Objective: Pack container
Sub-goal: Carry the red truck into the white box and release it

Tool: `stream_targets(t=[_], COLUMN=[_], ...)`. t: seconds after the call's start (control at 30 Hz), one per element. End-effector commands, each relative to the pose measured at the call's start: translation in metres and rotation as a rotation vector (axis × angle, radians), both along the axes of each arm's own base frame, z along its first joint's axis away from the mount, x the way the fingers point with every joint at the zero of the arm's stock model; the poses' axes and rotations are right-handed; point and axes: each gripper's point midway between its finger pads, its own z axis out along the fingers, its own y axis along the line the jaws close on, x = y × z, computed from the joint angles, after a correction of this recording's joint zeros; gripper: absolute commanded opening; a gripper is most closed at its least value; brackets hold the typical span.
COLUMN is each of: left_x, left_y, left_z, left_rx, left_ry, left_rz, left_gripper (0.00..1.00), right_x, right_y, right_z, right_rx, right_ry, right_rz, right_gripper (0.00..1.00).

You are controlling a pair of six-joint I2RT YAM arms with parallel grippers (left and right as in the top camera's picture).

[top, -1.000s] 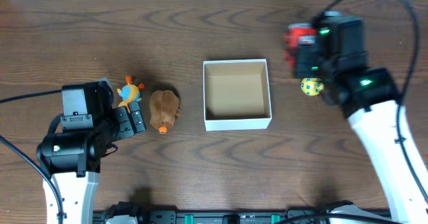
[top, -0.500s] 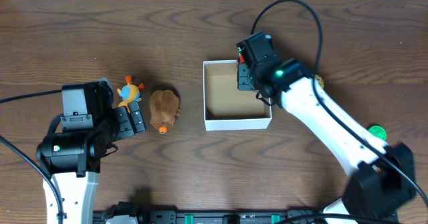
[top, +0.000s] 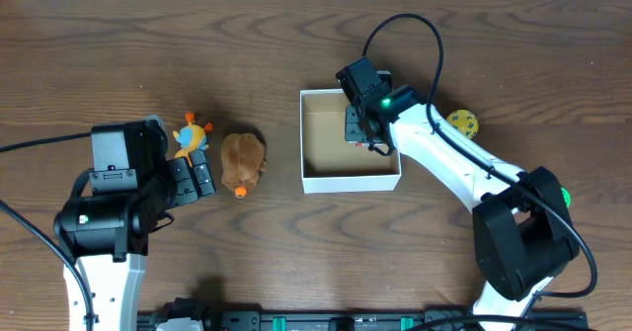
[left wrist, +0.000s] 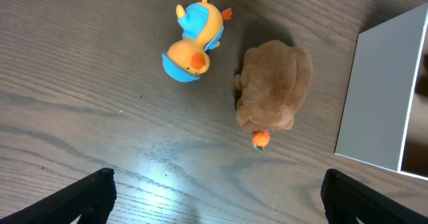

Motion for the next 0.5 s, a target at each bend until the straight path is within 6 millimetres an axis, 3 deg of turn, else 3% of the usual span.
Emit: stream_targets(t=[0.0,0.1,0.27,0.4,0.47], left_x=[0.002,0.002,0.002,0.002,0.002], left_y=[0.000,0.000,0.000,0.000,0.000], left_z=[0.006,0.006,0.006,0.006,0.006], left_rx=[-0.004,-0.004,-0.004,-0.004,-0.004], left_ry=[-0.014,-0.014,-0.014,-0.014,-0.014], left_rz=[0.003,0.003,0.003,0.003,0.003], left_gripper=[0.98,0.98,0.98,0.98,0.98], right_x=[0.004,0.004,0.006,0.015,0.020], right_y=[-0.001,-0.001,0.001,0.007,0.011], right_z=[0.002,0.002,0.006,0.036,0.069], right_rx=[0.004,0.004,0.006,0.022,0.037], right_ry=[-0.015,-0.015,-0.026,-0.091,-0.152], right_rz=[-0.016,-0.016,-0.005,0.048,0.087], right_gripper=[0.56,0.72,0.73,0.73,0.74])
